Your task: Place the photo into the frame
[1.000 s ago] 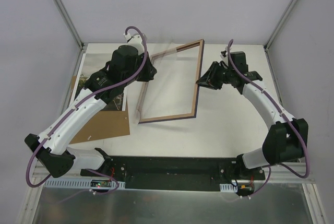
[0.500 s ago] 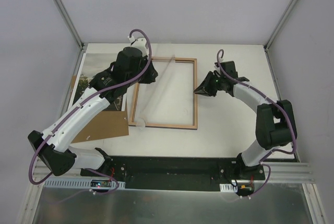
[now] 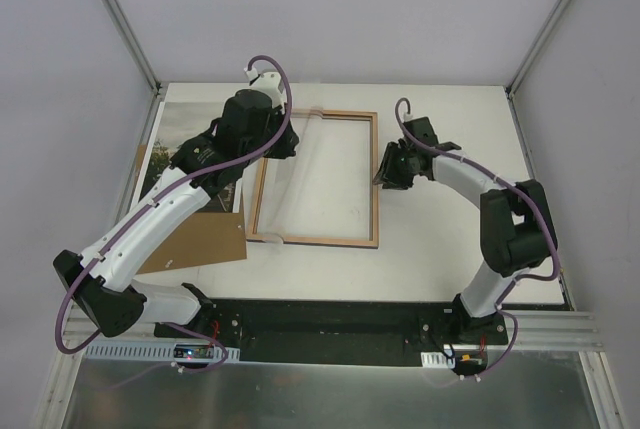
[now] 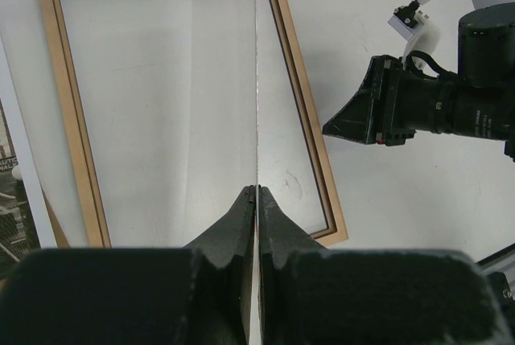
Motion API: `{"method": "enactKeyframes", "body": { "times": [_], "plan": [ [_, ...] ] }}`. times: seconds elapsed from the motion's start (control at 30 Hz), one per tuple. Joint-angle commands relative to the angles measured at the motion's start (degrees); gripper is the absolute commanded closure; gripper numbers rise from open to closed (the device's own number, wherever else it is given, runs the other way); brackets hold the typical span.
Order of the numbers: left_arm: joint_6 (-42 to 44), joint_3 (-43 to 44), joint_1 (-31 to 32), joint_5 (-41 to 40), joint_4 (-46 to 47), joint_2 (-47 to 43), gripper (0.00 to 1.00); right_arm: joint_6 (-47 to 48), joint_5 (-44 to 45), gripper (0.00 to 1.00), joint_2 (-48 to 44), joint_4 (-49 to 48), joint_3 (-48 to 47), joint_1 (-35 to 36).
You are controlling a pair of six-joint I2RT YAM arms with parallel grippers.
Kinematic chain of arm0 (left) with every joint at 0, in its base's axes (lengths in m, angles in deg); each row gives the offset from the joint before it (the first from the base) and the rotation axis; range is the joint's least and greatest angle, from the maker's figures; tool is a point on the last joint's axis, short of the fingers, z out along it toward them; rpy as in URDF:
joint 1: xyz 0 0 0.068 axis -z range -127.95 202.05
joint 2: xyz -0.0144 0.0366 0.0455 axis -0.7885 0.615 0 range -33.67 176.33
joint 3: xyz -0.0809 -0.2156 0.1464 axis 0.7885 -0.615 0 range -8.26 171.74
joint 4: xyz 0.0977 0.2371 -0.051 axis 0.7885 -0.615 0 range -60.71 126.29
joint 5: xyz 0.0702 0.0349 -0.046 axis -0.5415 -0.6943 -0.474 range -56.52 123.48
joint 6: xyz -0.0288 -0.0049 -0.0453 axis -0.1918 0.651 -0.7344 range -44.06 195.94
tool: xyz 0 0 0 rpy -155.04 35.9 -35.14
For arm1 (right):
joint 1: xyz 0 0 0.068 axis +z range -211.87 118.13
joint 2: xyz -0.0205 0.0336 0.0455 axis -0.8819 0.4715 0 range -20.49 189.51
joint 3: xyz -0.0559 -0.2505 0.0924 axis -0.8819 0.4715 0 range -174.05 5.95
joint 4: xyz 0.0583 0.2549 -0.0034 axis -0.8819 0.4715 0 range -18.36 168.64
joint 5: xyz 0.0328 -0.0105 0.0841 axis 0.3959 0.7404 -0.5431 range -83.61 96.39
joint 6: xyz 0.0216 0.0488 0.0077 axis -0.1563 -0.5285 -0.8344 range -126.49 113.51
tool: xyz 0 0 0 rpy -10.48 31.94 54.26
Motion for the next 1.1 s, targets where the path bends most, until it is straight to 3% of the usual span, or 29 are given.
{"method": "enactKeyframes", "body": {
  "times": [0.0,0.37,0.43,0.67,1.07],
  "plan": [
    [1.8,2.4,-0.6,-2.4,0.7,-0.7,1.0,6.2,12.3,0.59,1.6,6.6,-5.0,3.0],
    [3.6,4.6,-0.7,-5.3,-1.3,-2.0,1.0,9.4,21.7,0.54,9.6,10.7,-11.1,7.3],
    [3.6,4.5,-0.7,-5.7,-1.5,-2.4,1.0,10.0,22.5,0.57,10.1,10.8,-11.1,7.8],
    [3.7,5.8,-0.7,-6.0,-1.9,-2.9,1.0,12.3,27.0,0.83,10.0,11.3,-9.5,7.9],
    [-0.2,8.9,-2.0,-8.0,-2.5,-3.2,1.0,17.3,30.0,0.91,7.3,8.9,-2.4,7.7]
  ]
}}
